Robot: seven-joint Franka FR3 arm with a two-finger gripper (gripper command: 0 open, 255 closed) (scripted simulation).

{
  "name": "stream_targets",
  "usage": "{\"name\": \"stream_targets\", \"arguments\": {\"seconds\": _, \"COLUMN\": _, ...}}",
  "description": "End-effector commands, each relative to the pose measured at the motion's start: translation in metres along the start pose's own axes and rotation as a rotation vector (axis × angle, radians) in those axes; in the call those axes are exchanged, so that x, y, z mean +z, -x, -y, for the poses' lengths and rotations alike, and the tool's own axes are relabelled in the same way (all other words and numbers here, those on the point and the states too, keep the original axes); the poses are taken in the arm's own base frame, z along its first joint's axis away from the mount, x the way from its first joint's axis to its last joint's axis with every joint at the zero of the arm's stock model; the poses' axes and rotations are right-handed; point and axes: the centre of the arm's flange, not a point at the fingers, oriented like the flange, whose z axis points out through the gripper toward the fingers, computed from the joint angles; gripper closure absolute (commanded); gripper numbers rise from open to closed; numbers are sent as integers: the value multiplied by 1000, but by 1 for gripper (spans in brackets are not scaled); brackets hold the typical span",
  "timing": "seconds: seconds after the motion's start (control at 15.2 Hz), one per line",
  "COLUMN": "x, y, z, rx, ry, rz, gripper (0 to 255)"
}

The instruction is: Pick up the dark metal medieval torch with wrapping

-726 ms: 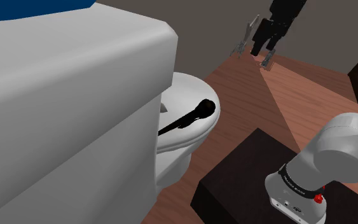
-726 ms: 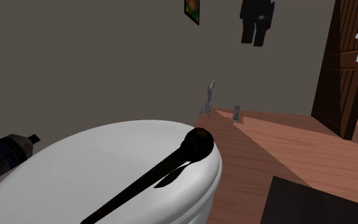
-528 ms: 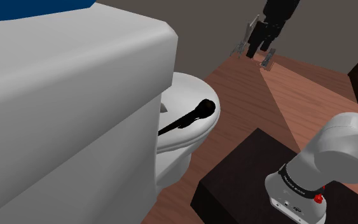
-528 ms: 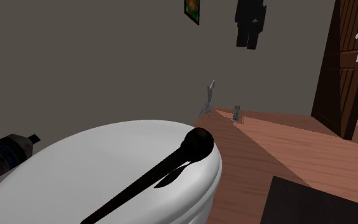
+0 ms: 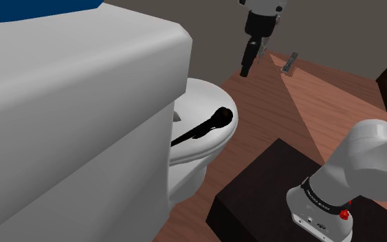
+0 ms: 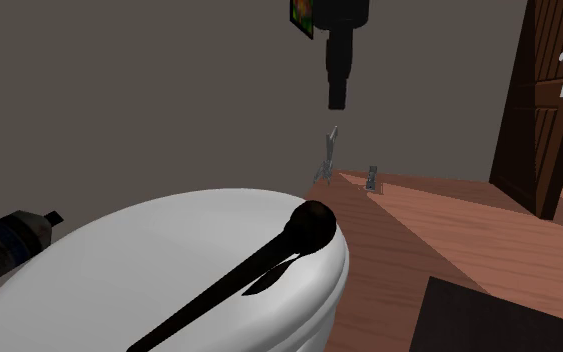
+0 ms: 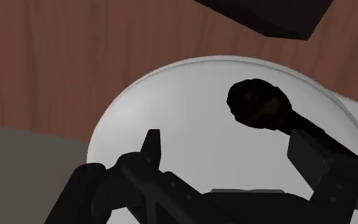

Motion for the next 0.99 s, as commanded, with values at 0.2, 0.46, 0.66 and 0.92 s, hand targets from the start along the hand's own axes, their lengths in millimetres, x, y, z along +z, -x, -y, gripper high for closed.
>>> {"name": "stream_targets", "arguments": {"seconds": 0.2, "x": 37, "y": -55, "z": 37, "rx": -290, "ry": -5, "rz": 47, "gripper": 0}}
{"name": "stream_targets", "arguments": {"seconds": 0.46, "x": 66, "y": -83, "z": 76, "rx": -517, "ry": -8, "rz": 85, "gripper": 0}}
{"name": "stream_targets", "arguments": {"seconds": 0.66, "x": 88, "y": -97, "z": 110, "rx": -688, "ry": -11, "rz": 113, "gripper": 0}}
{"name": "stream_targets", "arguments": {"seconds": 0.92, "x": 118, "y": -106, "z": 157, "rx": -916, "ry": -14, "rz": 151, "gripper": 0}}
